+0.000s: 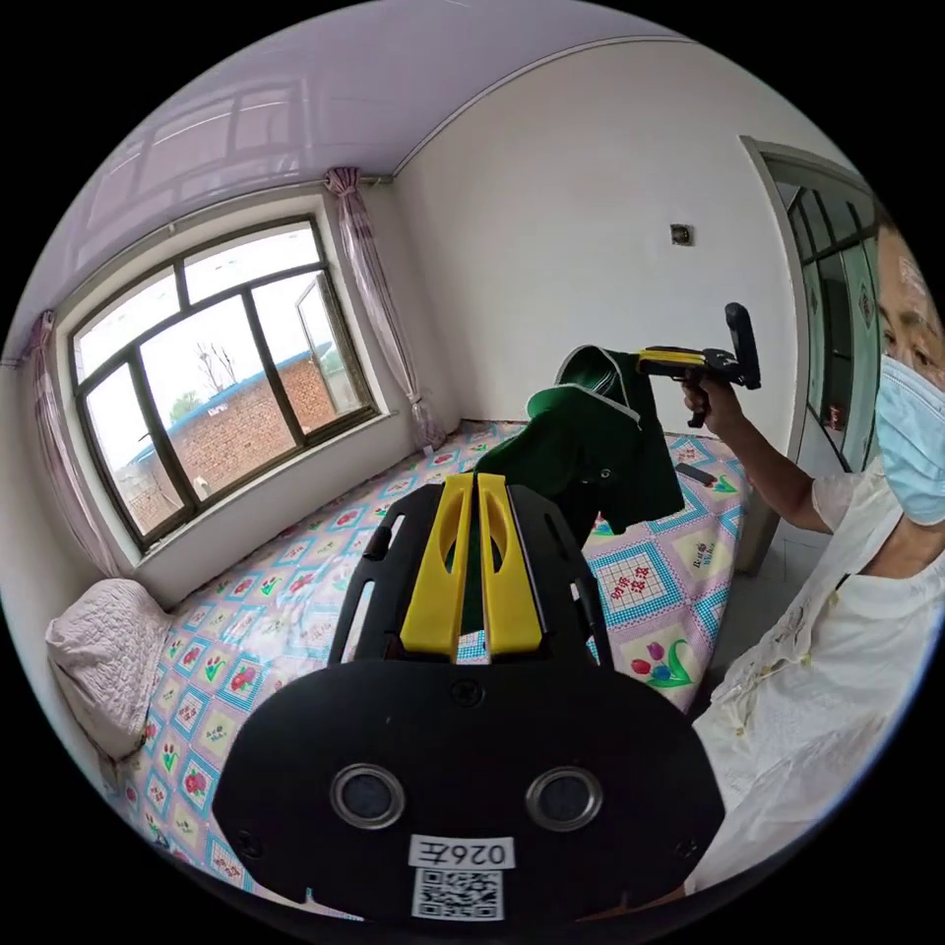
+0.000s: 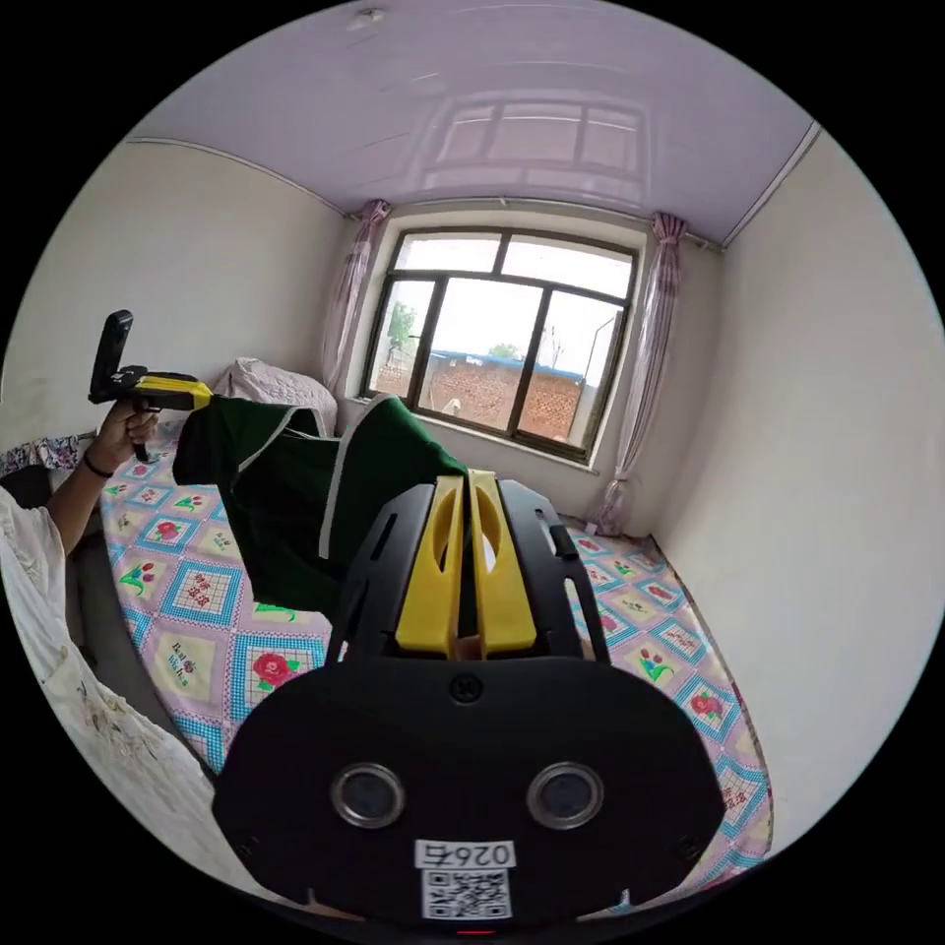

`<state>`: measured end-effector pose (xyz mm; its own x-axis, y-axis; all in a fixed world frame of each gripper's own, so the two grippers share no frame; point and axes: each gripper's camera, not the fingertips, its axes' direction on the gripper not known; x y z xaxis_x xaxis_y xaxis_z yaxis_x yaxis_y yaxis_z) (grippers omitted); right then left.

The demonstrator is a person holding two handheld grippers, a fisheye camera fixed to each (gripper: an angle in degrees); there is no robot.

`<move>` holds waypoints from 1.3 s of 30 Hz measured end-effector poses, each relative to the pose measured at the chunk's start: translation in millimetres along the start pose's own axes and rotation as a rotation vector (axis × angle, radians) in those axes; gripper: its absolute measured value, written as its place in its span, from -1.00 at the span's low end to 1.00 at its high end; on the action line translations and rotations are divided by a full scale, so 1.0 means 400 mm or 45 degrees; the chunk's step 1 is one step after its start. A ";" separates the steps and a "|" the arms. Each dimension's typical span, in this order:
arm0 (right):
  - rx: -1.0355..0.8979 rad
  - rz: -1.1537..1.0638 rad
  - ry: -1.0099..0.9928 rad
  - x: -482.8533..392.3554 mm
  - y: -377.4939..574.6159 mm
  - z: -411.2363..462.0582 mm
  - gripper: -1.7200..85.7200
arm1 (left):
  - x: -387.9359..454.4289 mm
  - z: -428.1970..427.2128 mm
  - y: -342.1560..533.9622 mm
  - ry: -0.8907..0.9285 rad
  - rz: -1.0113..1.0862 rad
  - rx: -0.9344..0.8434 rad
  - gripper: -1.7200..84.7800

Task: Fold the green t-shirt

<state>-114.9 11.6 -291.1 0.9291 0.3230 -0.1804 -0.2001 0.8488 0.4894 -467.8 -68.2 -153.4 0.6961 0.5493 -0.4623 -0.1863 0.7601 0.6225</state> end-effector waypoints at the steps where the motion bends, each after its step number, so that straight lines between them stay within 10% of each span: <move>1: 0.078 -0.015 0.057 -0.036 -0.011 -0.073 -0.99 | 0.022 -0.045 -0.018 -0.012 0.006 0.038 -0.97; 7: 0.174 -0.293 0.519 -0.271 -0.023 -0.272 -0.99 | 0.135 -0.199 -0.081 -0.044 0.233 0.111 -0.97; 25: 0.208 -0.387 0.418 -0.682 0.081 -0.342 -0.99 | -0.034 0.190 0.405 0.893 -0.578 0.093 -0.98; 34: 0.145 -0.507 0.525 -0.853 0.046 -0.294 -0.99 | 0.061 0.277 0.443 0.811 -0.578 0.069 -0.94; 39: 0.096 -0.562 0.584 -0.919 0.007 -0.261 -0.99 | 0.146 0.259 0.376 0.616 -0.421 0.041 -0.59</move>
<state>-489.3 -61.2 -312.6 0.6880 0.1102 -0.7173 0.2091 0.9164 0.3414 -383.1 42.1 -21.4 0.3168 0.3866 -0.8661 0.0132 0.9113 0.4116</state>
